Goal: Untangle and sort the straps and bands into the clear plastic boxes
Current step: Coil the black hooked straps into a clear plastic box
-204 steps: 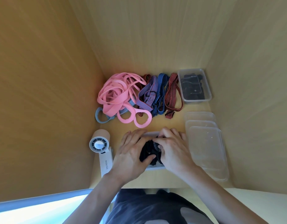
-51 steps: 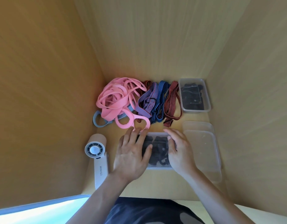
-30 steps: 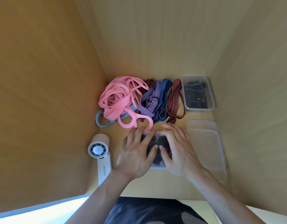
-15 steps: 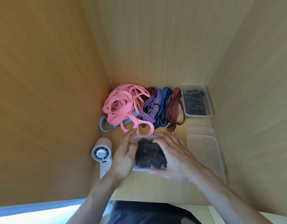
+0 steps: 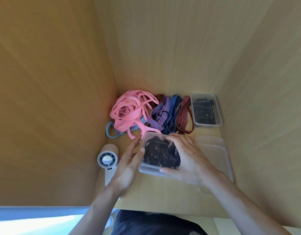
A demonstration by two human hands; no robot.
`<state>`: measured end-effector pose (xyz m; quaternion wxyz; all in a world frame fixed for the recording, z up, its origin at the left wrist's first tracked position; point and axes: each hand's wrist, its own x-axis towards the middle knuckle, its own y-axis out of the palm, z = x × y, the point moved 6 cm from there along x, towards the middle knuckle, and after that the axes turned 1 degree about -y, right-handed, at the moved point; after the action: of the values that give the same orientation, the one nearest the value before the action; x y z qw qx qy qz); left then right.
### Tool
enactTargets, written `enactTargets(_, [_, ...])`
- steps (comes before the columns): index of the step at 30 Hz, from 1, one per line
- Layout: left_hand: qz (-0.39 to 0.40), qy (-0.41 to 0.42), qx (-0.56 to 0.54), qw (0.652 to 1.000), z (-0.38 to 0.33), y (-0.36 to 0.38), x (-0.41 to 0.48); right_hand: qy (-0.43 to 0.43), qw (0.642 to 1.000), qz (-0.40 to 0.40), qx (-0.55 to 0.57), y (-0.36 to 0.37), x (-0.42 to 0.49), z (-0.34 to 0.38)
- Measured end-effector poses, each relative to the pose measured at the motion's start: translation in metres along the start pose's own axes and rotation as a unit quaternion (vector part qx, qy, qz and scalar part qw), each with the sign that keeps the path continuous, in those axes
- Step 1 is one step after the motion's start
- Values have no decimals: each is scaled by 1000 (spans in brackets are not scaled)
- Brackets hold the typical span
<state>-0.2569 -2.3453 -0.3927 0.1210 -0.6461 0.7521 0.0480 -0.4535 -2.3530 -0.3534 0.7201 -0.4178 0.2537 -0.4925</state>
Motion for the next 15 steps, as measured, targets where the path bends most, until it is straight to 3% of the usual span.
enactTargets(5, [50,34,43,997,-6,5,-5,32,999,-3,35,-7,2,-4])
enactTargets(10, [8,103,128,986,-17,8,-1,80,988,-4,133,-16,6,-15])
enactTargets(15, [-2,102,142,985,-14,9,-1,90,985,2,146,-21,8,-16])
